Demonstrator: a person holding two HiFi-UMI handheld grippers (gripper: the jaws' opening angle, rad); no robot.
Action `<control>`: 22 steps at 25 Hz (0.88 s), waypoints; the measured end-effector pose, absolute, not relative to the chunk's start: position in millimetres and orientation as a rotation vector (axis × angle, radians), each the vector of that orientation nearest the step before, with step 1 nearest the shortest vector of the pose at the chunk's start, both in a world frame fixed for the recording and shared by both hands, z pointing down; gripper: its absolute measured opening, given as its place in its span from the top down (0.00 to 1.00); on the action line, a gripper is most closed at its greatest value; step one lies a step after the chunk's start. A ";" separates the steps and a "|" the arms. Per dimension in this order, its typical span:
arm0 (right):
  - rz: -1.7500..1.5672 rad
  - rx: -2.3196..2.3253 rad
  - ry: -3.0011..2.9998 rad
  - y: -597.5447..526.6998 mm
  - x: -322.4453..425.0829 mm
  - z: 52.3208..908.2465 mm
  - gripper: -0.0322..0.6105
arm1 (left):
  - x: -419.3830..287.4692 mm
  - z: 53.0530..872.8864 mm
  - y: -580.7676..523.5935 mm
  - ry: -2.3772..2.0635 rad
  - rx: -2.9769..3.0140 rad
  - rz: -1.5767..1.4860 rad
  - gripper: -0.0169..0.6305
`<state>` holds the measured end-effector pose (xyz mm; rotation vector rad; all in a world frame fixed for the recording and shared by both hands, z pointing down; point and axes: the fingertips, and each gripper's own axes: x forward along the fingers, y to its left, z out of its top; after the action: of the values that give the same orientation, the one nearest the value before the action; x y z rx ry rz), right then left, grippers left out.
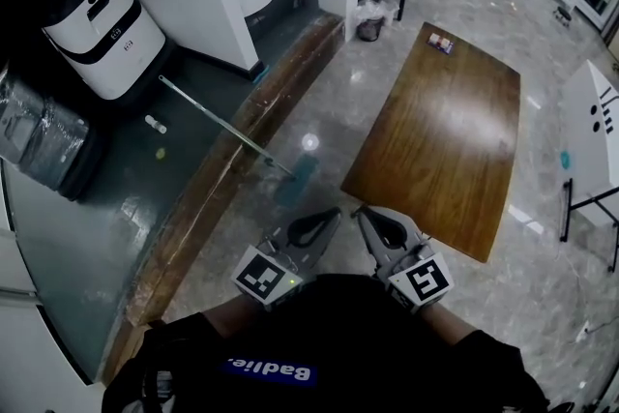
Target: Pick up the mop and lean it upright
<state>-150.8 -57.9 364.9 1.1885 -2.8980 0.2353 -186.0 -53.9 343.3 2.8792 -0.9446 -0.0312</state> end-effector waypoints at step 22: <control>0.221 1.229 -2.879 -58.6 -160.9 368.5 0.95 | -198.4 344.4 -52.0 -0.926 2.905 -0.025 0.95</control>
<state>-160.9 -58.6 368.5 1.2290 -2.8790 0.2211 -198.4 -52.0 344.4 2.9050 -0.9259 -0.0252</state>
